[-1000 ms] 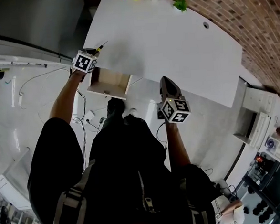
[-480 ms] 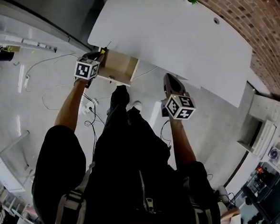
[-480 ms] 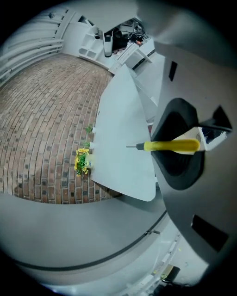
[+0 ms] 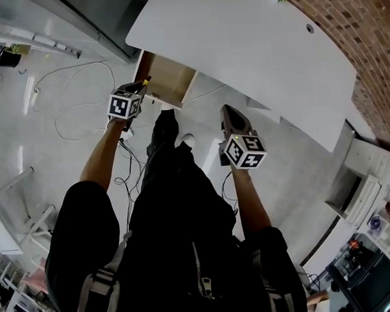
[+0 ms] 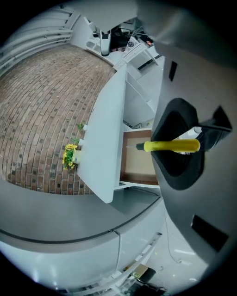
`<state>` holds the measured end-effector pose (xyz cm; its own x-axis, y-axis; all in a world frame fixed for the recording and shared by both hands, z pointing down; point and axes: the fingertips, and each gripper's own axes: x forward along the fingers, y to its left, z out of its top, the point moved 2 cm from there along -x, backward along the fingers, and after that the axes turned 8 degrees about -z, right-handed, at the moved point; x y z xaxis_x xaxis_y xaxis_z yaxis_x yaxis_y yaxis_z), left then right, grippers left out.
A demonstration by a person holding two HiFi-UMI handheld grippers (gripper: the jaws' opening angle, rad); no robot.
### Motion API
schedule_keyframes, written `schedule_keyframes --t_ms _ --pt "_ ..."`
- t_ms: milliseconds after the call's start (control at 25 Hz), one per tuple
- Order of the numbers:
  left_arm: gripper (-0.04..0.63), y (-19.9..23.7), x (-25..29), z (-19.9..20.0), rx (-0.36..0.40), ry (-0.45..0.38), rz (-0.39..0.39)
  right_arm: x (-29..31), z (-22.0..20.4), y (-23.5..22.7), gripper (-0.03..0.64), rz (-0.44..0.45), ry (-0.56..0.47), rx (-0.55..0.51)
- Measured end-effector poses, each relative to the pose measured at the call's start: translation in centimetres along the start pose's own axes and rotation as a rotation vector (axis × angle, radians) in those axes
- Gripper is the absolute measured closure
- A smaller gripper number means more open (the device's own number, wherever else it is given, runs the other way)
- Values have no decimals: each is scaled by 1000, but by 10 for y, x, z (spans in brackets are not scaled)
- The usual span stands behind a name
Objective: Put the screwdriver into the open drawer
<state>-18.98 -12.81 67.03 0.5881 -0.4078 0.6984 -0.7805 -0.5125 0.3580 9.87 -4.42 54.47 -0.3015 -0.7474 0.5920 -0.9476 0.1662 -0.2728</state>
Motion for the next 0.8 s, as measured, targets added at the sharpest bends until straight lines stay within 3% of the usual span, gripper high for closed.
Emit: schedule_keyframes --t_ms 320,800 --pt "515 14 56 -32 -145 -2 3 23 -22 13 611 18 54 23" --pt "515 59 172 -48 -208 63 51 39 -72 3 611 -11 171 54"
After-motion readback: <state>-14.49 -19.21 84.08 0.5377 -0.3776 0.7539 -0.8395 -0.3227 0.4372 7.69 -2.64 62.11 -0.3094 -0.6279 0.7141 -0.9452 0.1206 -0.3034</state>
